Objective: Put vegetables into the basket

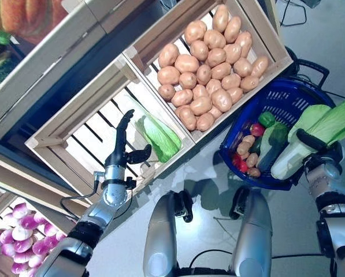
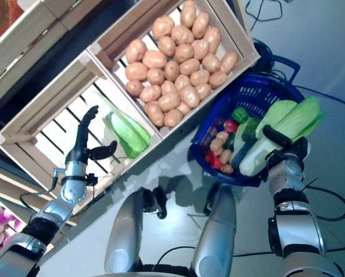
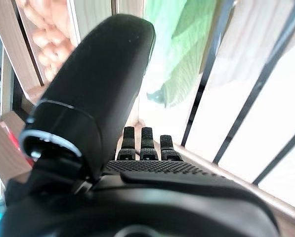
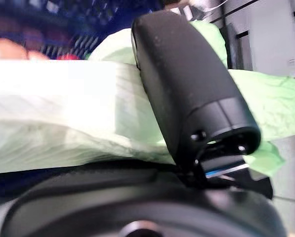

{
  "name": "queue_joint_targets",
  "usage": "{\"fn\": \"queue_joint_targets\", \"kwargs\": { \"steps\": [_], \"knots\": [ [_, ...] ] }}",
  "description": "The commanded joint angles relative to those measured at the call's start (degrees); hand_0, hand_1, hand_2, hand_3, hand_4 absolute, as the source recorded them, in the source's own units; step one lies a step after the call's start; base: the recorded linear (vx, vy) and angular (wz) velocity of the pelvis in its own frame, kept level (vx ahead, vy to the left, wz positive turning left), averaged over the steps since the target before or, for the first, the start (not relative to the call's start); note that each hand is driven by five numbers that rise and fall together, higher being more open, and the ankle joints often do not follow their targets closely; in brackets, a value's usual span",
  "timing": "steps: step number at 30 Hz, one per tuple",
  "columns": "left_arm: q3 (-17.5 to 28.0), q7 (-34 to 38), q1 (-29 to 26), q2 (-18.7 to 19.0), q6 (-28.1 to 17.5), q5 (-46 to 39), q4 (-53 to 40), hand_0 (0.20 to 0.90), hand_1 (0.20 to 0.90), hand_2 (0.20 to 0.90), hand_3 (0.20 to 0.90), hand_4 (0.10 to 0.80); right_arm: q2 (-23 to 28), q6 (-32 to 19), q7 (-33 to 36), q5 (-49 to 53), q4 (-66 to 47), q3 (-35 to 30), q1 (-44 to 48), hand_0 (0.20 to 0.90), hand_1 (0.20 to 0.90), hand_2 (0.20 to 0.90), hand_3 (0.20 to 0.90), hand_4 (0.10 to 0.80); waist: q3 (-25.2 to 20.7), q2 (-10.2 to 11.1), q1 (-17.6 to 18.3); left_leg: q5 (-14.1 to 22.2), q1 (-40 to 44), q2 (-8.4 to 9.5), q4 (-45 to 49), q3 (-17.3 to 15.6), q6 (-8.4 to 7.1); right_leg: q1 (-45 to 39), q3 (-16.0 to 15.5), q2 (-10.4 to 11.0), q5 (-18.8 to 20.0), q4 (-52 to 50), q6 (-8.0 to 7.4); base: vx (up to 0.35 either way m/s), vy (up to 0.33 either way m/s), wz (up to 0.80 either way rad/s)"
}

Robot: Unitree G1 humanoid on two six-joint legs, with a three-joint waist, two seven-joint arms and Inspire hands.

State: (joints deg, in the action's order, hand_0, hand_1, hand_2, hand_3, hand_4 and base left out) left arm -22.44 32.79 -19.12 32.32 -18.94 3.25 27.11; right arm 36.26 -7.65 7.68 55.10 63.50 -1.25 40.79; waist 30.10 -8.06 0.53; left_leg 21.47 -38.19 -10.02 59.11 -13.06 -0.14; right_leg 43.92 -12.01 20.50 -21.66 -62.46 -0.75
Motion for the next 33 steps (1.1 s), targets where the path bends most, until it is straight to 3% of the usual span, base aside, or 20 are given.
{"fn": "queue_joint_targets", "kwargs": {
  "steps": [1, 8, 13, 24, 28, 30, 33],
  "knots": [
    [1.86, 4.72, -3.78, 4.05, -4.15, 0.44, -7.48, 0.900, 0.900, 0.900, 0.900, 0.800, 3.57, -3.51, -6.33, 0.59, -2.94, -0.11, 4.95, 0.900, 0.900, 0.900, 0.900, 0.800, -0.30, 0.43, -0.75, 6.28, 2.23, 2.07, 1.42, -1.57, 1.43, -5.88, -2.81, 0.77, -2.68, 0.73, 1.06, 0.000, 0.000, 0.00],
    [2.32, 5.46, -4.88, 4.39, -4.90, 0.17, -6.60, 0.900, 0.900, 0.900, 0.900, 0.800, 3.60, -2.89, -11.60, 1.71, -2.72, 1.44, 4.46, 0.900, 0.900, 0.900, 0.900, 0.800, -0.30, 1.21, -0.64, 5.79, 2.66, 1.80, -0.09, -1.35, 1.16, -5.90, -2.56, 0.21, -1.78, 2.10, 0.46, 0.019, 0.009, -0.02],
    [2.42, 6.30, -6.32, 6.57, -2.81, 1.70, -6.40, 0.900, 0.900, 0.900, 0.900, 0.800, 4.29, -2.53, -12.55, 2.23, -2.85, 1.97, 5.58, 0.900, 0.900, 0.900, 0.900, 0.800, -0.30, 1.33, -0.65, 4.82, 3.62, 1.61, -2.37, -1.69, 1.00, -6.36, -2.53, -0.22, -0.87, 3.74, 0.15, 0.017, 0.003, -0.02],
    [4.84, 8.79, -8.94, 12.99, 5.74, 6.95, -2.05, 0.900, 0.900, 0.900, 0.900, 0.800, 4.28, -2.99, -9.77, 0.71, -6.74, 2.45, 3.96, 0.900, 0.900, 0.900, 0.900, 0.800, -0.30, 1.45, 0.43, 3.27, 5.88, 1.51, -6.14, -2.65, 0.69, -7.46, -1.43, -0.95, 0.45, 6.34, -0.45, 0.036, 0.015, 0.00],
    [6.10, 10.73, -7.37, 15.93, 10.23, 13.55, -0.63, 0.900, 0.900, 0.900, 0.900, 0.800, 2.04, -6.57, -7.15, 2.94, -15.60, 1.85, -0.63, 0.900, 0.900, 0.900, 0.900, 0.800, -0.30, 1.47, 1.60, 2.75, 6.67, 1.46, -7.81, -3.51, 0.57, -7.51, -0.52, -1.46, 0.89, 7.48, -0.62, 0.063, 0.040, -0.03],
    [6.15, 12.32, -6.52, 17.77, 14.12, 20.93, 0.03, 0.900, 0.900, 0.900, 0.900, 0.800, -0.66, -7.58, -6.36, 2.96, -21.99, 1.71, -5.22, 0.900, 0.900, 0.900, 0.900, 0.800, -0.30, 1.24, 2.71, 2.29, 6.78, 1.45, -8.99, -4.33, 0.44, -6.98, 0.34, -1.84, 1.27, 8.22, -0.80, 0.024, 0.073, -0.03],
    [5.23, 14.21, -6.43, 19.54, 15.16, 27.12, 1.47, 0.900, 0.900, 0.900, 0.900, 0.800, -2.68, -8.80, -6.24, 1.62, -25.70, 2.13, -8.90, 0.900, 0.900, 0.900, 0.900, 0.800, -0.30, 0.77, 3.82, 1.88, 6.67, 1.36, -10.02, -5.34, 0.41, -6.26, 1.29, -2.28, 1.59, 9.18, -0.95, 0.002, 0.070, -0.12]
  ]
}}
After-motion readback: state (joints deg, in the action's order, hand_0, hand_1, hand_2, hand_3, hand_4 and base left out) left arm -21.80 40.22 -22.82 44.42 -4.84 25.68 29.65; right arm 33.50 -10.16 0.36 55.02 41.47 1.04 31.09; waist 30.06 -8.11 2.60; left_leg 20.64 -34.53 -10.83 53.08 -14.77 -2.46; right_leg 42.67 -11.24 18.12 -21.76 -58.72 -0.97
